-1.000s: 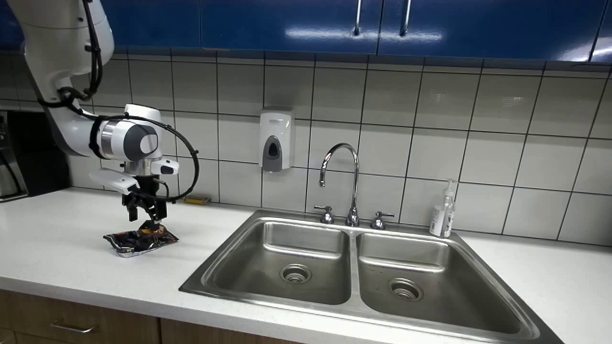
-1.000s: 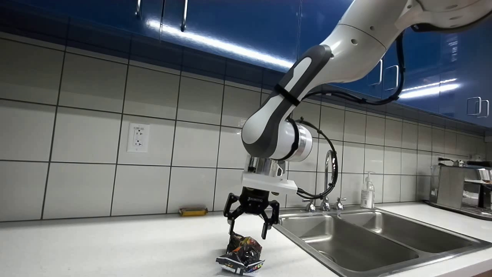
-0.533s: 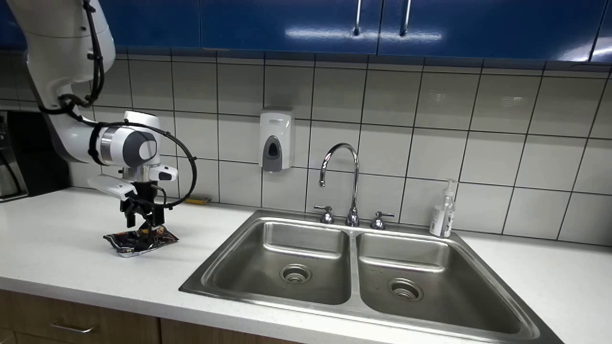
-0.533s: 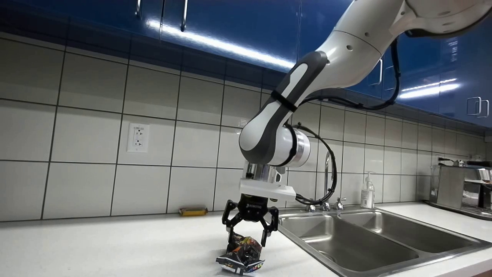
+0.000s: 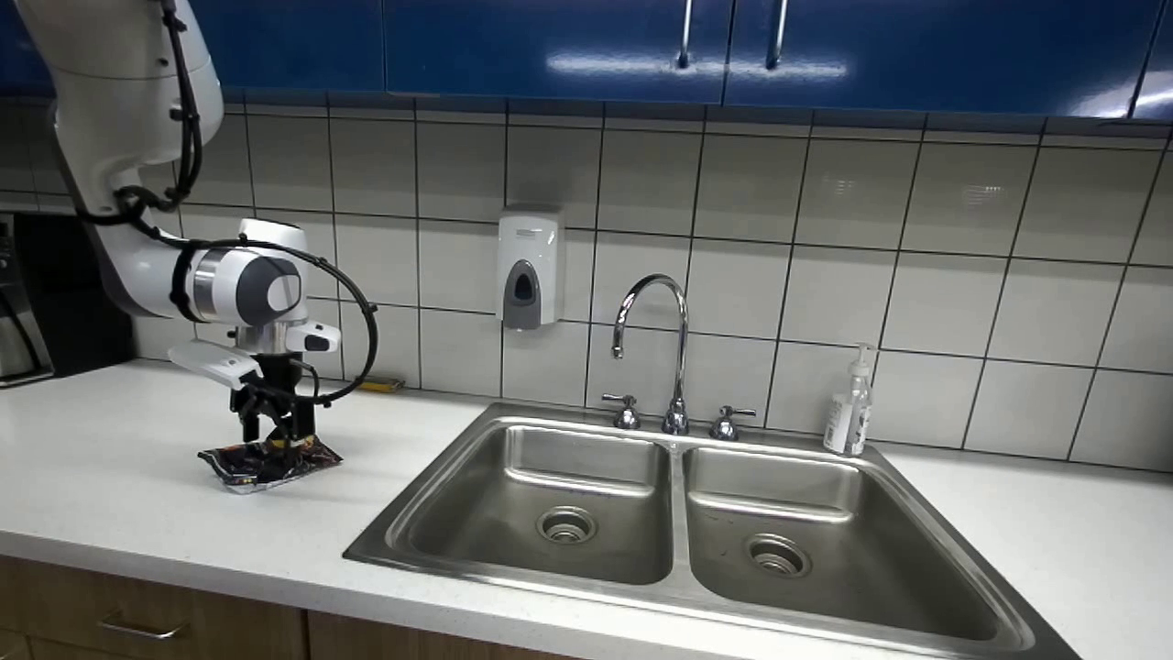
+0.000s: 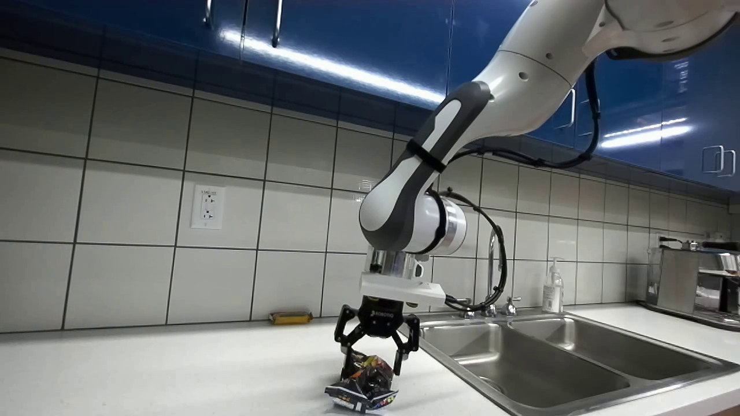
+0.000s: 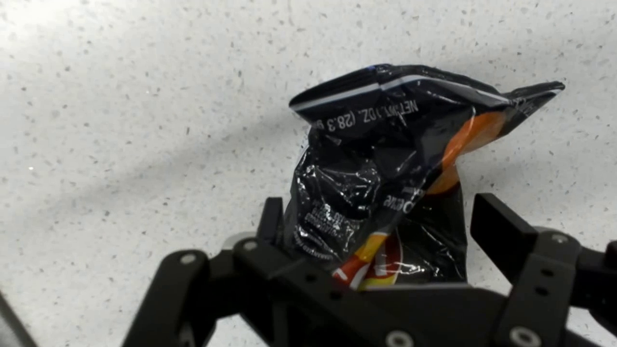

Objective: Put the black packet inside the left sink

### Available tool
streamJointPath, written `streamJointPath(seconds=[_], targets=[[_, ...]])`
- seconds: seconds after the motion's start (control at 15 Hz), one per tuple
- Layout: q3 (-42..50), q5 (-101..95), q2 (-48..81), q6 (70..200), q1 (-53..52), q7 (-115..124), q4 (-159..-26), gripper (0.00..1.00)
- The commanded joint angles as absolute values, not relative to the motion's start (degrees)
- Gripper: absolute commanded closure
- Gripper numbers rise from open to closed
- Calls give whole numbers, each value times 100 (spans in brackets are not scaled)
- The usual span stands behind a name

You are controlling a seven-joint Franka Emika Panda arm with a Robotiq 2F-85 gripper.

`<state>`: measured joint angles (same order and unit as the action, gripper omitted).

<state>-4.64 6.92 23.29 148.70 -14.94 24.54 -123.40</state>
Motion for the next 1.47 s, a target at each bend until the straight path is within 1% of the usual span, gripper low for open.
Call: streamJointPath(seconds=[0.0,1.27,1.4], targets=[[-471,687,2332,14858,-1483,2454,-12335,0],[-475,664,2451,15008,-1484,2388,-12275,0],[-443,595,2491,15111,-1519,2406,-12234,26]])
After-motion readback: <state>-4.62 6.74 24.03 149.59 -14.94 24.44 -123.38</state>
